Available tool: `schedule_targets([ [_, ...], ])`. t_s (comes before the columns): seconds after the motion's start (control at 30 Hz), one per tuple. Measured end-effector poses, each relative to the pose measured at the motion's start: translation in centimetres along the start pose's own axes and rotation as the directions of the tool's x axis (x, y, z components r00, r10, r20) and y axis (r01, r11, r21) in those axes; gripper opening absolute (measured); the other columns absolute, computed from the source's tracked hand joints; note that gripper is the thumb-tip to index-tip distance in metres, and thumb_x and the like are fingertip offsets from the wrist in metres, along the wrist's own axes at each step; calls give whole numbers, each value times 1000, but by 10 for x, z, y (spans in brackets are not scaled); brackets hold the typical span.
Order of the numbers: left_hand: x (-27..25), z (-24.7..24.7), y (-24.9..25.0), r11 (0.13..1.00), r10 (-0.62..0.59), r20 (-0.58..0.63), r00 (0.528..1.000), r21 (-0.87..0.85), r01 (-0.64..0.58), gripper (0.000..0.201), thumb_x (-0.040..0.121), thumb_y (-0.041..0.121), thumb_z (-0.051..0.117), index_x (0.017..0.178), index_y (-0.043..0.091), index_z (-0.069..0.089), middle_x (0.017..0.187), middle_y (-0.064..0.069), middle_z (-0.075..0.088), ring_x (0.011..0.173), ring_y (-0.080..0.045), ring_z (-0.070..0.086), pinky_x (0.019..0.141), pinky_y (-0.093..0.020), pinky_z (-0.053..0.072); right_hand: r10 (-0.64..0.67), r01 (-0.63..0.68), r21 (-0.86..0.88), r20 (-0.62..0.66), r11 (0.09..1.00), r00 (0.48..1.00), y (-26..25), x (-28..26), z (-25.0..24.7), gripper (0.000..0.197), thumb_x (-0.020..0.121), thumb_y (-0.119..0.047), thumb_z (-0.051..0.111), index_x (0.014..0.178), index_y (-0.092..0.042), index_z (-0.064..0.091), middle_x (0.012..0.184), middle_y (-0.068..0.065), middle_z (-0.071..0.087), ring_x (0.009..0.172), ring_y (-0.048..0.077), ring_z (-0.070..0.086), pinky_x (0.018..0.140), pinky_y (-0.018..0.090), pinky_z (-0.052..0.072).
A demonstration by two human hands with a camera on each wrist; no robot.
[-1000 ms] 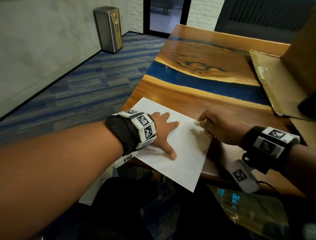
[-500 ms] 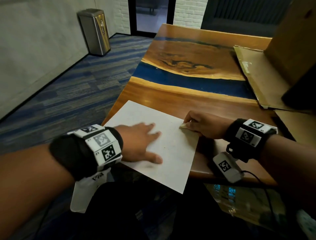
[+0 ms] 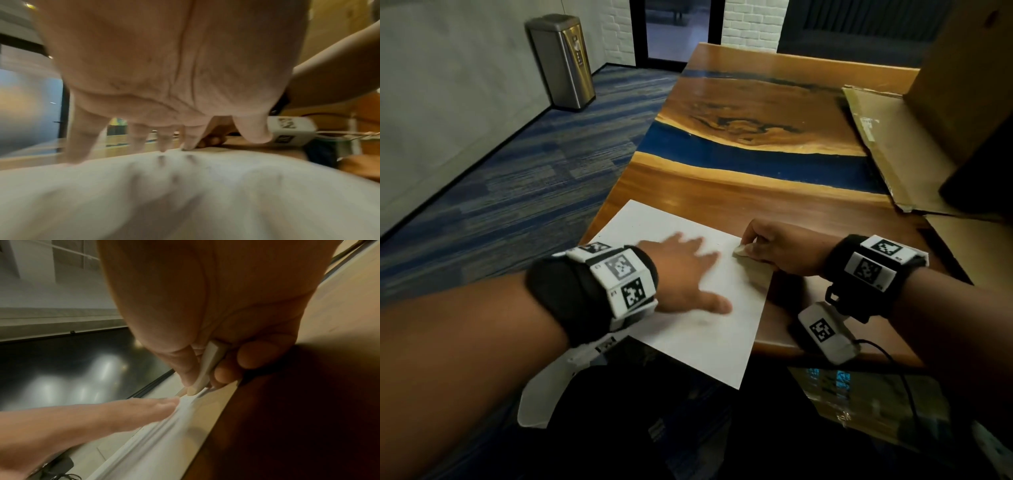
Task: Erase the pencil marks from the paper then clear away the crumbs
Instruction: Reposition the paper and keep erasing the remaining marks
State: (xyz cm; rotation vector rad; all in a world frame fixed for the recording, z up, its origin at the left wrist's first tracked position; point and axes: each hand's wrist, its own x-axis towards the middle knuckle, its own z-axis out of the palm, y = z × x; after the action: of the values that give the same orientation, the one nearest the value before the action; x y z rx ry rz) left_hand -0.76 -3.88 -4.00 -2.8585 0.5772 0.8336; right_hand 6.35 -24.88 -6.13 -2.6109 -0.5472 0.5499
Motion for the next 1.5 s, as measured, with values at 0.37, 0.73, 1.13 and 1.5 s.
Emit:
schedule_targets([
  [0.37,11,-4,2,996,23,-36,999,92,-20,107,78,82,52,159,34,2,168,6,-5,152,-25,10,112,-54,35,13,-10,-53,48,999,999,-10,-7,-8,22,99,-38,55,115,-25,58,93,-11,57,80,8,55,62,19,40],
  [0.73,26,-9,8,990,1,2,1000,141,-1,122,58,93,58,155,44,3,161,-3,13,142,-36,18,103,-58,40,-148,215,-319,221,923,964,-23,-41,-1,23,99,-29,54,122,-29,51,117,-3,58,99,16,55,85,34,50],
  [1.13,26,-8,8,991,3,-33,999,130,1,125,58,93,57,156,43,-2,162,-5,12,143,-37,17,103,-57,40,-19,46,-420,70,906,997,-18,-27,-12,16,100,-30,51,116,-28,48,115,-1,59,93,15,52,77,29,43],
  [1.5,11,3,-23,999,-34,-14,999,29,35,131,59,89,63,159,33,-2,168,5,-5,151,-30,6,116,-58,27,-74,142,-402,179,905,981,-27,-33,0,19,101,-33,48,119,-29,48,116,-2,62,93,17,55,76,31,44],
])
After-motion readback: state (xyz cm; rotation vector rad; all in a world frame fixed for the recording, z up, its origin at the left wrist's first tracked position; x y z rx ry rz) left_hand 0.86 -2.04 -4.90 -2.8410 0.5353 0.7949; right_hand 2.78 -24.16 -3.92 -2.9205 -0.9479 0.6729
